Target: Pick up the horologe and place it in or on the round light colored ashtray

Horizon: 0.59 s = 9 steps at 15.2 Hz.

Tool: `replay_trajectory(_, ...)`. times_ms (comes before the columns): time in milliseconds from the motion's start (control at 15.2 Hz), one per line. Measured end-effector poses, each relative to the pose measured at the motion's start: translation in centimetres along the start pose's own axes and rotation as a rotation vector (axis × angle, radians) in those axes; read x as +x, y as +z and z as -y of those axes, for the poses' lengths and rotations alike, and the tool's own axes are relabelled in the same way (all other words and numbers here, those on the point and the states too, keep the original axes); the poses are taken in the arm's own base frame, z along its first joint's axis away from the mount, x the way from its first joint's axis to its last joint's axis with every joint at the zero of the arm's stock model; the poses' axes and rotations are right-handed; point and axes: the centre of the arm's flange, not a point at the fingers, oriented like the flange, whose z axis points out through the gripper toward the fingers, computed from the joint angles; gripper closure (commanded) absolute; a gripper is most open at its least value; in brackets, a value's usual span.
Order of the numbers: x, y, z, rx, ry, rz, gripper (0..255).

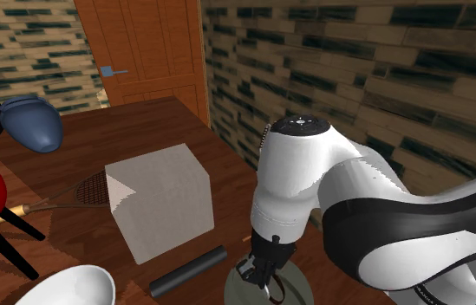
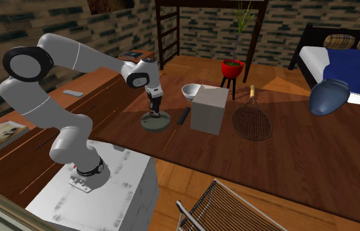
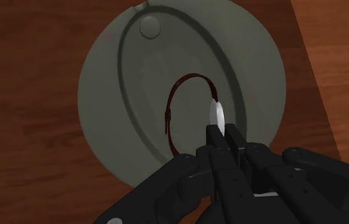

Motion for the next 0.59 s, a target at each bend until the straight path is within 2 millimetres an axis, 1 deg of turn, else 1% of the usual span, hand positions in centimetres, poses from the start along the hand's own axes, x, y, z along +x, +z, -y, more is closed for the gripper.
replay_trajectory(132, 0.1, 1.3, 0.0, 0.0, 0.0, 0.0, 255)
replay_trajectory(198, 0.1, 1.6, -0.1, 0.0, 0.0, 0.0, 255)
replay_trajectory(594, 0.1, 1.9, -0.2, 0.0, 0.0, 0.0, 255)
